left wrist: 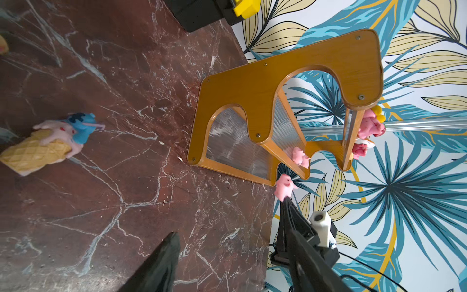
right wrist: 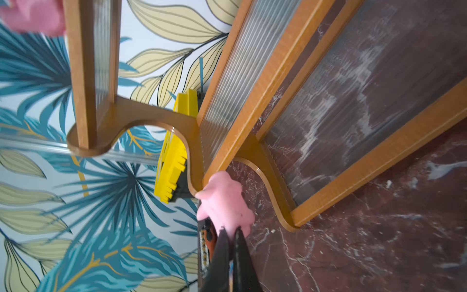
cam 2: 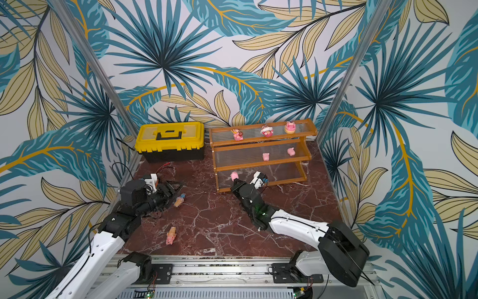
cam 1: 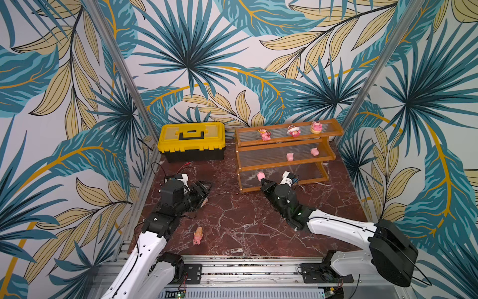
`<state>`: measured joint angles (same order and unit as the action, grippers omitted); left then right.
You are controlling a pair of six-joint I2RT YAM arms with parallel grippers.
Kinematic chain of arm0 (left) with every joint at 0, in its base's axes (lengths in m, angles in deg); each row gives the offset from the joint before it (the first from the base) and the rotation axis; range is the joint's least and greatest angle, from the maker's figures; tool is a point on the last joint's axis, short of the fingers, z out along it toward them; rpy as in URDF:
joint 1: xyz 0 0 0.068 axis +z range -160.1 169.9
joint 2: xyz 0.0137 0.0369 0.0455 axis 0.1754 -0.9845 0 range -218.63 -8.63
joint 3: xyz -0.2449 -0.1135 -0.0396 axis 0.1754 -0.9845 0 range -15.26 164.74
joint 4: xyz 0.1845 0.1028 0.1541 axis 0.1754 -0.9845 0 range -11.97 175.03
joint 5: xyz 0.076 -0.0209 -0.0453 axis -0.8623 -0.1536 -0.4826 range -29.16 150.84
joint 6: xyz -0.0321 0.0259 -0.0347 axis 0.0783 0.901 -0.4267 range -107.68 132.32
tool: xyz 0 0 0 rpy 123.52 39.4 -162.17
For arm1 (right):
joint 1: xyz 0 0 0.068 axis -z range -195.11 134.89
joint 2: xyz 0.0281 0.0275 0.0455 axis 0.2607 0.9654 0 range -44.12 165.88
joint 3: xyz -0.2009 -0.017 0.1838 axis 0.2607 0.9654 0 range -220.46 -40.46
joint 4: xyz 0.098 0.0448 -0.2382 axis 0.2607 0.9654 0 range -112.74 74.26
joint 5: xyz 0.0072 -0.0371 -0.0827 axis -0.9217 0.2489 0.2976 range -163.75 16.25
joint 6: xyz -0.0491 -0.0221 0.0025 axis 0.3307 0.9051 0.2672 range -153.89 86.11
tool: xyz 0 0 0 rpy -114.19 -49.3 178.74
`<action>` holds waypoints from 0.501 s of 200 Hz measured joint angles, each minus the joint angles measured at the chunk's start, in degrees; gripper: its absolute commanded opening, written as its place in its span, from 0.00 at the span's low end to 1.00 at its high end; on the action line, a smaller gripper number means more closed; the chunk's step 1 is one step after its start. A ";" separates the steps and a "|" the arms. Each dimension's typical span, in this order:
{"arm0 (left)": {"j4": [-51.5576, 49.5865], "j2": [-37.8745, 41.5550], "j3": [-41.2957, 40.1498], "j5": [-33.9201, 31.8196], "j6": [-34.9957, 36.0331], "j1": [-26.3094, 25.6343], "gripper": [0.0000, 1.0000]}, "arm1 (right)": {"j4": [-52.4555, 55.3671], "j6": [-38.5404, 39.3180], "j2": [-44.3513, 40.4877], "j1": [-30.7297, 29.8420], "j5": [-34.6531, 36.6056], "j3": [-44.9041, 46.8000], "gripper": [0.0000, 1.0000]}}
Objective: Organize plastic toys on shelves
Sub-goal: Place the plastic toy on the shelf.
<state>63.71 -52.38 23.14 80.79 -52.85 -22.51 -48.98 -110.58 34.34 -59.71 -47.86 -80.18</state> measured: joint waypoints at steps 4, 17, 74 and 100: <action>-0.02 0.07 0.00 0.04 0.26 0.15 0.71 | -0.28 -1.11 0.70 0.31 0.04 -0.61 0.00; -0.15 0.28 0.00 0.22 0.94 0.66 0.71 | -1.31 -4.72 2.91 1.38 0.33 -2.82 0.00; -0.90 0.55 0.00 0.85 2.86 1.64 0.71 | 2.54 -15.85 9.14 4.70 -0.42 -13.11 0.00; -1.05 0.79 0.00 0.90 3.15 1.75 0.72 | 9.25 -20.37 10.56 5.79 -1.38 -18.80 0.00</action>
<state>62.66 -51.59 23.14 81.68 -49.70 -20.76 -39.73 -130.95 44.89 -53.92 -49.23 -98.98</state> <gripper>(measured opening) 0.715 0.057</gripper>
